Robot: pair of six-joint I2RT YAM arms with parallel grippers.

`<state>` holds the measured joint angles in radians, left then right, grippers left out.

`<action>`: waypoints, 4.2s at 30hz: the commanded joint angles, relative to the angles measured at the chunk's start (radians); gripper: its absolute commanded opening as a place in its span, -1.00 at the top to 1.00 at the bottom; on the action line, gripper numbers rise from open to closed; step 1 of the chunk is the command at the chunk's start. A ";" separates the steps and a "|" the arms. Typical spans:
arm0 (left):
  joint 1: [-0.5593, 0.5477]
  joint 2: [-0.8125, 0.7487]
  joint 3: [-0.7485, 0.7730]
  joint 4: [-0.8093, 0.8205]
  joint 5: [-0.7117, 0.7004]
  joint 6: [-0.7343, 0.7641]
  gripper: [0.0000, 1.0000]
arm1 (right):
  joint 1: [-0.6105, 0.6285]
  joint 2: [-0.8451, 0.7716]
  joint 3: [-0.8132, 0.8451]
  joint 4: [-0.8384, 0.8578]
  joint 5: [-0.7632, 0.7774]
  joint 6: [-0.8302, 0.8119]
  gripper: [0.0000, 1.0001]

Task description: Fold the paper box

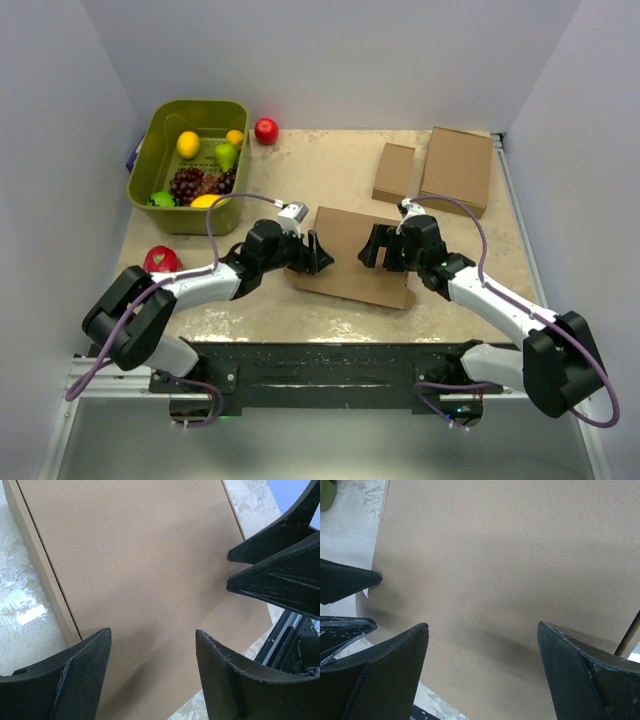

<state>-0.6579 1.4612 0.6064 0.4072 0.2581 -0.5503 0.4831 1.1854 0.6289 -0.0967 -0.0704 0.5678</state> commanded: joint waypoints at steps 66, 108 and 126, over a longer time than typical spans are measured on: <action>0.161 -0.219 -0.029 -0.169 -0.080 0.021 -0.81 | -0.262 0.229 -0.080 0.103 -0.137 0.001 0.70; 0.176 0.119 0.000 0.252 0.164 -0.043 -0.21 | -0.429 0.259 -0.166 0.189 -0.417 -0.017 -0.86; 0.063 -0.062 -0.030 0.225 0.072 -0.083 -0.02 | -0.417 0.313 -0.215 0.333 -0.595 0.012 -0.53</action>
<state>-0.5468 1.4513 0.5571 0.5430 0.2539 -0.6163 0.0277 1.4662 0.4614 0.3328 -0.6056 0.6003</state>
